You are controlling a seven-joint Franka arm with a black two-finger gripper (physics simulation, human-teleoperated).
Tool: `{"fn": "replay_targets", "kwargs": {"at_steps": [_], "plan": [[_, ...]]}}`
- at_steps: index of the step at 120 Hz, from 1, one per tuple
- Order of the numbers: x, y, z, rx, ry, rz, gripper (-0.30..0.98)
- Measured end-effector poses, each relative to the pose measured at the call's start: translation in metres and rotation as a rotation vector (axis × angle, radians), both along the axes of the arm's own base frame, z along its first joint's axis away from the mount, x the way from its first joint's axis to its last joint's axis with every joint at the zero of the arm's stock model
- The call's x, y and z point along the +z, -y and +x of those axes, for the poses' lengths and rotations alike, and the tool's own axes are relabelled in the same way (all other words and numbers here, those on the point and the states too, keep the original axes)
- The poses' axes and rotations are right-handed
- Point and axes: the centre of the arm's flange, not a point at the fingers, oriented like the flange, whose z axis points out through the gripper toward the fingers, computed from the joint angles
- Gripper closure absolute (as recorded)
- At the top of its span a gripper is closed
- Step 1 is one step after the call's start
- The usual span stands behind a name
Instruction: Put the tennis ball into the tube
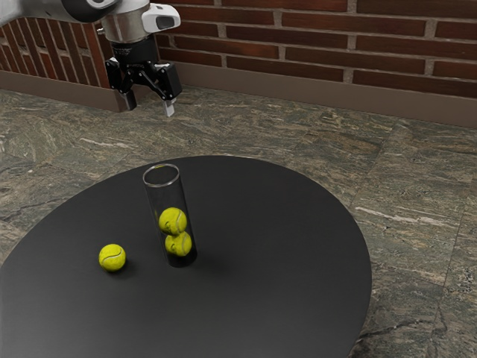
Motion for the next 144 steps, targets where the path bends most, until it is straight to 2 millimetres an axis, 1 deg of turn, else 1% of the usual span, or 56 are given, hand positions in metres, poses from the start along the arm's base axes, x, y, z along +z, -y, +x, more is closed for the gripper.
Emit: {"fn": "replay_targets", "kwargs": {"at_steps": [15,23,26,31,34,37,45,51,57,59,63,67,72,80,87,95,105,119,124,132,144], "plan": [[0.004,-0.007,-0.002,0.013,0.002,-0.004,0.0],[0.005,-0.013,-0.008,0.023,-0.014,-0.005,0.0],[0.008,-0.014,-0.015,0.024,-0.016,-0.007,0.0],[0.01,-0.016,-0.039,0.024,-0.019,-0.013,0.0],[0.009,-0.017,-0.054,0.023,-0.022,-0.016,0.0],[0.005,-0.018,-0.065,0.021,-0.026,-0.018,0.0],[-0.012,-0.019,-0.086,0.022,-0.043,-0.02,0.0],[-0.031,-0.021,-0.1,0.023,-0.06,-0.02,0.0],[-0.044,-0.024,-0.124,0.026,-0.052,-0.015,0.0],[-0.048,-0.027,-0.136,0.029,-0.048,-0.014,0.0],[-0.057,-0.034,-0.158,0.042,-0.032,-0.012,0.0],[-0.069,-0.041,-0.172,0.056,-0.028,-0.01,0.0],[-0.089,-0.048,-0.185,0.074,-0.028,-0.009,0.0],[-0.118,-0.056,-0.2,0.088,-0.017,0.002,0.0],[-0.137,-0.071,-0.211,0.088,0.004,0.003,0.0],[-0.156,-0.084,-0.219,0.057,0.017,-0.026,0.0],[-0.184,-0.109,-0.218,0.033,0.028,-0.053,0.0],[-0.245,-0.134,-0.209,-0.02,0.06,-0.06,0.0],[-0.261,-0.143,-0.207,-0.037,0.096,-0.063,0.0],[-0.281,-0.148,-0.2,-0.069,0.141,-0.059,0.0],[-0.296,-0.148,-0.187,-0.116,0.183,-0.023,0.0]]}}
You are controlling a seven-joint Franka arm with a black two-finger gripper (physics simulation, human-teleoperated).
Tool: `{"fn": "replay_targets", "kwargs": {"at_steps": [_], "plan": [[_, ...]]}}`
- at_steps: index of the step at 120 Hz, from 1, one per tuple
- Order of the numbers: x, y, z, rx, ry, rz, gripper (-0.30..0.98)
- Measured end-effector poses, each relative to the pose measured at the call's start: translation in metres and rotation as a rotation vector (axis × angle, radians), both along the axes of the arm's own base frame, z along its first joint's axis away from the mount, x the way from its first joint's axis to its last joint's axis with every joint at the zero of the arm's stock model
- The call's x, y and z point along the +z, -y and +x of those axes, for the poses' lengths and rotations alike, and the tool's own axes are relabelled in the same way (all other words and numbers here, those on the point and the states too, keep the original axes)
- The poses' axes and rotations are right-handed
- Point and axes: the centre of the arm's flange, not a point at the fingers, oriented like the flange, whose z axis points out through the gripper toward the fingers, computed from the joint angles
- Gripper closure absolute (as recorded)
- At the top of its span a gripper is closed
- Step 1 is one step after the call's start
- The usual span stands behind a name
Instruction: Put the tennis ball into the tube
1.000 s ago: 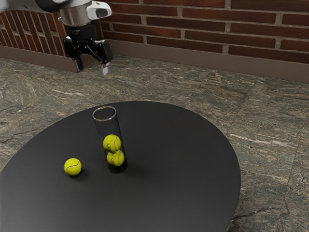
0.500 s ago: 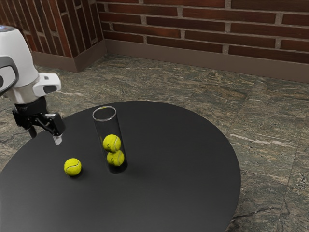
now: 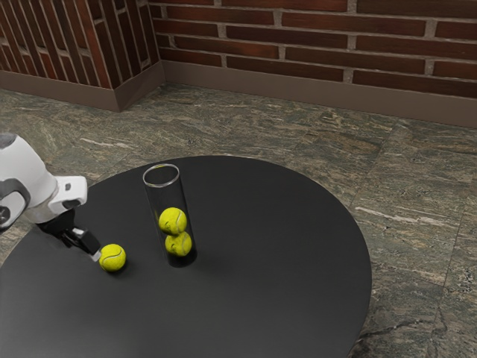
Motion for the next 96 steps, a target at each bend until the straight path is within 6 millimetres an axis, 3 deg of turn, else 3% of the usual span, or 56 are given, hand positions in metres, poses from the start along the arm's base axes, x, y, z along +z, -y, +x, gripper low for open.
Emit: {"fn": "replay_targets", "kwargs": {"at_steps": [18,41,75,96], "plan": [[-0.018,-0.002,0.022,0.027,0.004,0.007,0.0],[-0.044,0.006,0.036,0.061,-0.023,0.005,0.0],[-0.056,0.003,0.069,0.08,-0.015,0.08,0.0],[-0.07,0.007,0.076,0.12,-0.059,0.071,0.0]]}}
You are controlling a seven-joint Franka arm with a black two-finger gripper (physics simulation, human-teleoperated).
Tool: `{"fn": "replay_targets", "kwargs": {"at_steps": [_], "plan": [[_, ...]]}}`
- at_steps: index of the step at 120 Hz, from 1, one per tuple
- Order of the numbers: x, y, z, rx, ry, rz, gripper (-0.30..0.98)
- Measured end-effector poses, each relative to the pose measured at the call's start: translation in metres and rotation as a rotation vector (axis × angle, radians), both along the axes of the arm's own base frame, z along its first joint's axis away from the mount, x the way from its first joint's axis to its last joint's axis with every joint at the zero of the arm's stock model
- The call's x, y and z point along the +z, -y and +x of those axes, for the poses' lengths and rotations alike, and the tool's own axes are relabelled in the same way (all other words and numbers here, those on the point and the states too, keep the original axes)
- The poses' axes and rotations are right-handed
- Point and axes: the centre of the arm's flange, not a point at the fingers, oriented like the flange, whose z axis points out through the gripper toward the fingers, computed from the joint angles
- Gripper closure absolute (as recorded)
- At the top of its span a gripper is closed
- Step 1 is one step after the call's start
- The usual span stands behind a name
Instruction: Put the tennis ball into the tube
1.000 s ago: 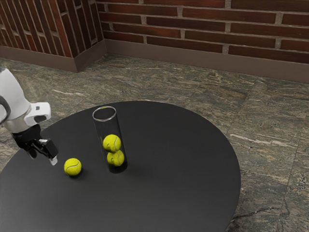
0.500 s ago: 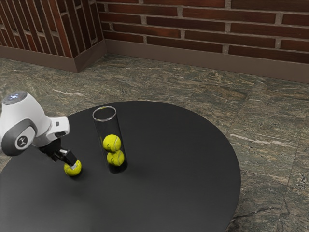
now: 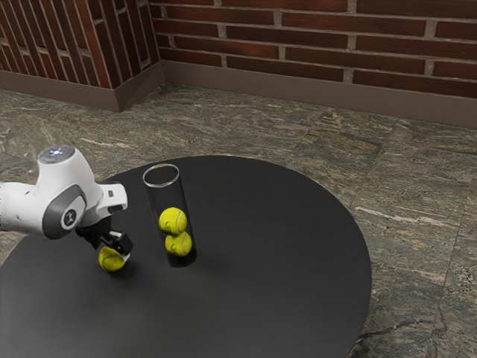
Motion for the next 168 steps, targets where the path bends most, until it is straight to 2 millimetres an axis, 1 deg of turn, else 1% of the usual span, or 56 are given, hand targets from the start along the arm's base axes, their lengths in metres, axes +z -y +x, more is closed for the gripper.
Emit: {"fn": "replay_targets", "kwargs": {"at_steps": [14,25,33,37,43,47,52,61,69,99,120,133,157,161,168], "plan": [[-0.002,-0.003,0.008,0.02,-0.018,0.002,0.0],[-0.004,-0.013,0.012,0.05,-0.038,0.005,0.0],[-0.01,-0.021,0.019,0.074,-0.058,0.008,0.0],[-0.016,-0.019,0.029,0.073,-0.067,-0.003,0.0],[-0.025,-0.01,0.044,0.058,-0.078,-0.034,0.0],[-0.03,-0.005,0.049,0.052,-0.086,-0.052,0.0],[-0.034,-0.007,0.051,0.058,-0.095,-0.067,0.0],[-0.035,-0.016,0.049,0.074,-0.106,-0.082,0.0],[-0.033,-0.019,0.046,0.078,-0.112,-0.088,0.0],[-0.035,-0.029,0.022,0.092,-0.152,-0.111,0.0],[-0.036,-0.031,0.018,0.089,-0.166,-0.115,0.17],[-0.035,-0.031,0.018,0.082,-0.166,-0.115,0.24],[-0.024,-0.03,0.017,0.075,-0.147,-0.11,0.31],[-0.018,-0.03,0.016,0.074,-0.138,-0.109,0.32],[-0.001,-0.025,0.011,0.067,-0.107,-0.103,0.35]]}}
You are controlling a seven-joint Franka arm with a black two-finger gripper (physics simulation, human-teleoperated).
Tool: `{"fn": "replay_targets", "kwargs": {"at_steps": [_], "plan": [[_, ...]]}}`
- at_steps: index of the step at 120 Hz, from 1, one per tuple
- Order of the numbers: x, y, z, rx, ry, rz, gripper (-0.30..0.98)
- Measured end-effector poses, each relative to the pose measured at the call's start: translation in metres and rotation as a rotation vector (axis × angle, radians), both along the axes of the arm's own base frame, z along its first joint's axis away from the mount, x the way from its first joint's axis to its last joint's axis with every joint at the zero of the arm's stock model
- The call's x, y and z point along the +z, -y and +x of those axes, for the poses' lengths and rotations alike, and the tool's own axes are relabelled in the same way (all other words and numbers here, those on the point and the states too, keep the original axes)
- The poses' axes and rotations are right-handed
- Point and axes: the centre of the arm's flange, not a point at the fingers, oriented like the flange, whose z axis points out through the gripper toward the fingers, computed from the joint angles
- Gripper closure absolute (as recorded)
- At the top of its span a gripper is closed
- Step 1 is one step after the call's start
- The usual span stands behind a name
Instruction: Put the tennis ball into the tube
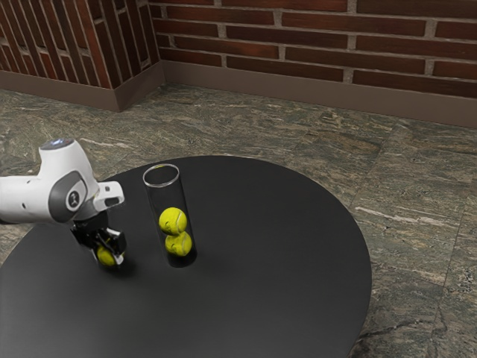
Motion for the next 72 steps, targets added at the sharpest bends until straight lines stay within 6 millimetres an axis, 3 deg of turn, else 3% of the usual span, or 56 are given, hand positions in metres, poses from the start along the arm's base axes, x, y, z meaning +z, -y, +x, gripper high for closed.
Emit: {"fn": "replay_targets", "kwargs": {"at_steps": [5,17,32,42,55,72], "plan": [[0.019,0.004,-0.003,-0.005,0.032,0.007,0.36],[0.086,0.011,-0.005,-0.016,0.128,0.024,0.37],[0.183,0.026,0.013,-0.048,0.206,0.029,0.38],[0.234,0.042,0.024,-0.08,0.215,0.021,0.38],[0.273,0.068,0.027,-0.13,0.19,0.01,0.38],[0.276,0.108,0.033,-0.194,0.125,-0.028,0.38]]}}
